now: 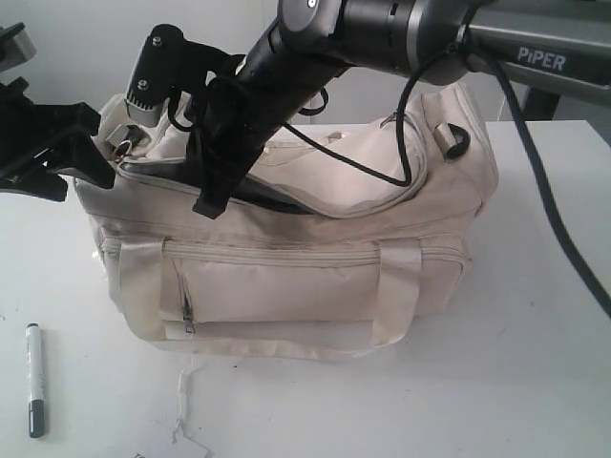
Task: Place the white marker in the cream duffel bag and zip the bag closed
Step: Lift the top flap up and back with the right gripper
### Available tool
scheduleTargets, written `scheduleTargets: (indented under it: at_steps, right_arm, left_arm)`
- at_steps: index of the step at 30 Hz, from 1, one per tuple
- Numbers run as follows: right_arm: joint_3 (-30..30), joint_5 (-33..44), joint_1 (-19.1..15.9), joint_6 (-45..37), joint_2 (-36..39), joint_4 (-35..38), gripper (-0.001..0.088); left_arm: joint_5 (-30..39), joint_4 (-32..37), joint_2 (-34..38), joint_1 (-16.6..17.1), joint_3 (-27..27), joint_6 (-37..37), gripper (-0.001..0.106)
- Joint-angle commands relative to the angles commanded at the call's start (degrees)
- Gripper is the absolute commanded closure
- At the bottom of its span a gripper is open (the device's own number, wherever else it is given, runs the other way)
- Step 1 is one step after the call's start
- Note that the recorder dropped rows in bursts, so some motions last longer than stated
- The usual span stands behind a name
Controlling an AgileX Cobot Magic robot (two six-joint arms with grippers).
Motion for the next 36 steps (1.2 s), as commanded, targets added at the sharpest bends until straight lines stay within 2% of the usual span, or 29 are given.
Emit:
scheduleTargets:
  at_steps: [7,9,11,15,16,22,29,36]
  right_arm:
    - [0.0,-0.1,0.0,0.0,0.0,0.0,0.0868]
    - [0.0,-0.5,0.0,0.0,0.0,0.0,0.0868]
    - [0.0,-1.0,0.0,0.0,0.0,0.0,0.0868]
    - [0.0,-3.4,0.0,0.0,0.0,0.0,0.0868]
    - [0.0,-4.1,0.0,0.0,0.0,0.0,0.0868]
    - [0.0,-11.1,-0.9,0.2,-0.2,-1.1,0.0868]
    - [0.0,-23.4,-3.4,2.0,-0.5,-1.1,0.0868]
    - [0.0,-34.3,-6.1,9.4,-0.7,-1.1,0.0868]
  left_arm:
    - [-4.6,-1.6,0.0,0.0,4.6,-0.9,0.041]
    - [-6.1,-3.2,0.0,0.0,5.7,-0.9,0.046]
    - [-7.0,-3.5,0.0,0.0,6.2,-0.9,0.059]
    - [-8.1,-4.1,0.0,0.0,6.3,0.6,0.098]
    - [-8.3,-4.2,0.0,0.0,6.3,0.9,0.105]
    - [-8.6,-4.2,0.0,0.0,6.3,1.0,0.105]
    - [-8.9,-3.8,0.0,0.0,6.3,1.0,0.105]
    - [-9.8,-3.8,0.0,0.0,6.3,1.0,0.105]
